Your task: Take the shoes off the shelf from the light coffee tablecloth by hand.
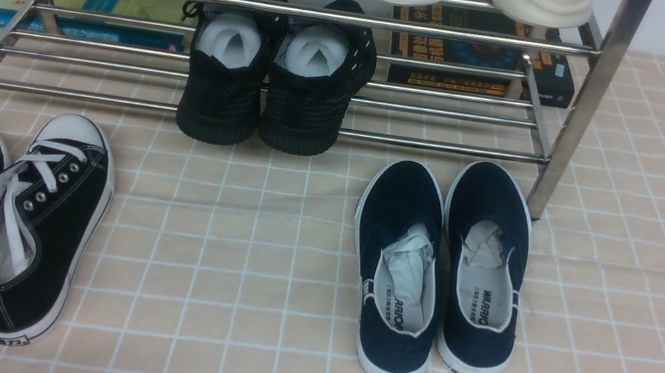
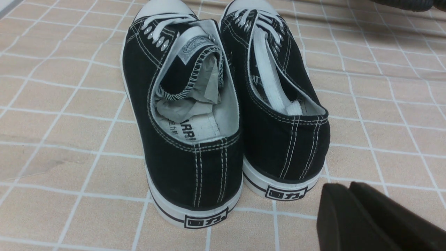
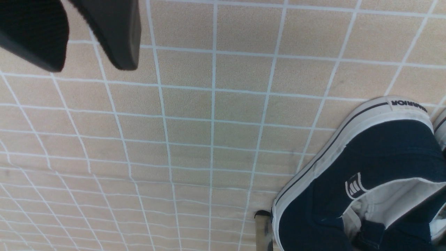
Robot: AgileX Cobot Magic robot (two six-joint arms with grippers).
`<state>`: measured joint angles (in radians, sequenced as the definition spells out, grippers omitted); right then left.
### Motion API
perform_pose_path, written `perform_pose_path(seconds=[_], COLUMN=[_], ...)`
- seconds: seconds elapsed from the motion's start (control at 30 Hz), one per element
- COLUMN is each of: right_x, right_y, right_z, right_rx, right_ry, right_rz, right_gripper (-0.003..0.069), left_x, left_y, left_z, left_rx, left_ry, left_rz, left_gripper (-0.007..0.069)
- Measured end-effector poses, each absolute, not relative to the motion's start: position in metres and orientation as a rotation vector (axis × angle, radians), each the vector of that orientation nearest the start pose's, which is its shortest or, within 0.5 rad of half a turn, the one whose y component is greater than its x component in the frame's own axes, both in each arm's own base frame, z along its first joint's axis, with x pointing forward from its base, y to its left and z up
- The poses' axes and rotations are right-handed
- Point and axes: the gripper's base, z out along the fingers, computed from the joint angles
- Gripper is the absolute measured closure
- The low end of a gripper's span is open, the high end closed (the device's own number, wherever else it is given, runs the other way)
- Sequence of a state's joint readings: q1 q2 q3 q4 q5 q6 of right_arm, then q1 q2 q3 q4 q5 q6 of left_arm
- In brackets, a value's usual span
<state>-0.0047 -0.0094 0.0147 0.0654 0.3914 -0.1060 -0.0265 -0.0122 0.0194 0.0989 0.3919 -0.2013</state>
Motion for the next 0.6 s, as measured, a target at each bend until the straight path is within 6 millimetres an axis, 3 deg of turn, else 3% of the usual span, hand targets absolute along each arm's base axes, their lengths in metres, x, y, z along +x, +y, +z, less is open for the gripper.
perform_pose_path(seconds=[0.6], right_x=[0.052], right_y=[0.002], right_z=[0.1737], right_rx=[-0.056], right_ry=[1.879], right_rz=[-0.011], right_gripper=[0.0419], left_x=[0.052], left_y=[0.0021], left_z=[0.172], left_rx=[-0.103], left_ry=[1.879], left_rz=[-0.056], left_gripper=[0.0555])
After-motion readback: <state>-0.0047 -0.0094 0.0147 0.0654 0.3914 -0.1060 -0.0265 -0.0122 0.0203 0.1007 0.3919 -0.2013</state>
